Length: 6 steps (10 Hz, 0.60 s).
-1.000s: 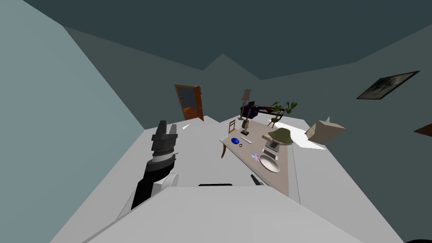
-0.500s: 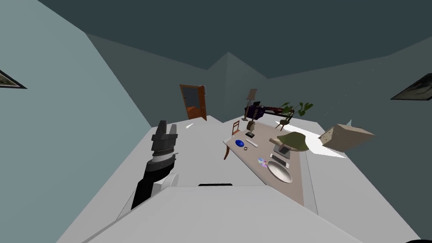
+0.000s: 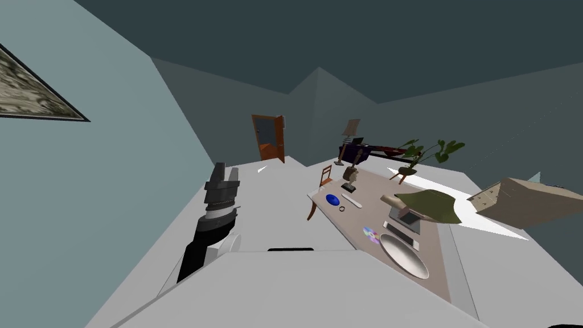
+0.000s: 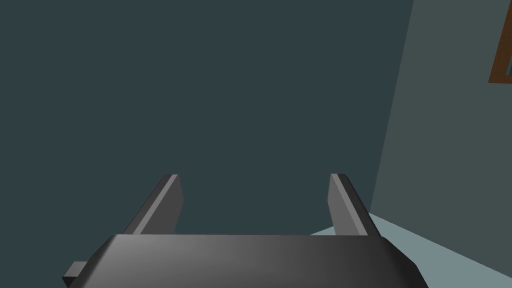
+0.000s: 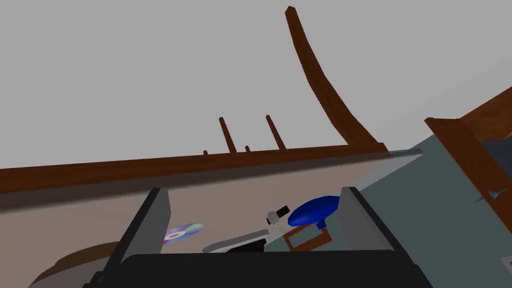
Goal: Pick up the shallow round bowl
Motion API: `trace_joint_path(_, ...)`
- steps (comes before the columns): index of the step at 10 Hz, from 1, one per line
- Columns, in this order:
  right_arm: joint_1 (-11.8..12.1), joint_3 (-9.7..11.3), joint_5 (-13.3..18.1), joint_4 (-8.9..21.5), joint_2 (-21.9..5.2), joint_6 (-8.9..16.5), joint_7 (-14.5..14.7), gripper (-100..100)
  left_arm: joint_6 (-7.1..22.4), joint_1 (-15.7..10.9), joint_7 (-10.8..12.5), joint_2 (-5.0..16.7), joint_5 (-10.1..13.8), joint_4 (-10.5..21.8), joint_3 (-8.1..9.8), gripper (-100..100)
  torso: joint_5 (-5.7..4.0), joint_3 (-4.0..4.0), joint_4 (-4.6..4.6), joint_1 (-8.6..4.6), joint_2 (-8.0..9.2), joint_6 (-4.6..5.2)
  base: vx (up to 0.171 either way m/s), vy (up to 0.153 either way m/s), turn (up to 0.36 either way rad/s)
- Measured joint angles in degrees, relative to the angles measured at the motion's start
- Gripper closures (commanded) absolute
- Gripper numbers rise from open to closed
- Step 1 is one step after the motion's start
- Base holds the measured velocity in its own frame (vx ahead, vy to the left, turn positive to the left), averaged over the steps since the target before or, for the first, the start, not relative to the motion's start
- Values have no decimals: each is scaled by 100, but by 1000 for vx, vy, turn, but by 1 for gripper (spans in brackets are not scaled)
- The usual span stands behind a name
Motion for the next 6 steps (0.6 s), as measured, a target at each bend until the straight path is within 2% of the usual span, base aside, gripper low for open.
trace_joint_path(1,39,10,32,66,-53,81,16,-100,0,0,0,0,0,0,1,0,-1,2,1,-7,4,2,95,13,171)
trace_joint_path(2,200,36,90,-4,-140,218,20,-100,0,0,0,0,0,0,0,0,-1,0,0,-6,-1,0,78,1,97)
trace_joint_path(4,129,9,140,257,-138,221,83,-100,0,0,0,0,0,0,1,0,-3,8,3,-12,16,4,19,-8,-11)
trace_joint_path(6,114,14,191,518,-178,251,119,-100,0,0,0,0,0,0,0,0,-3,10,5,-11,17,-1,58,-5,147)
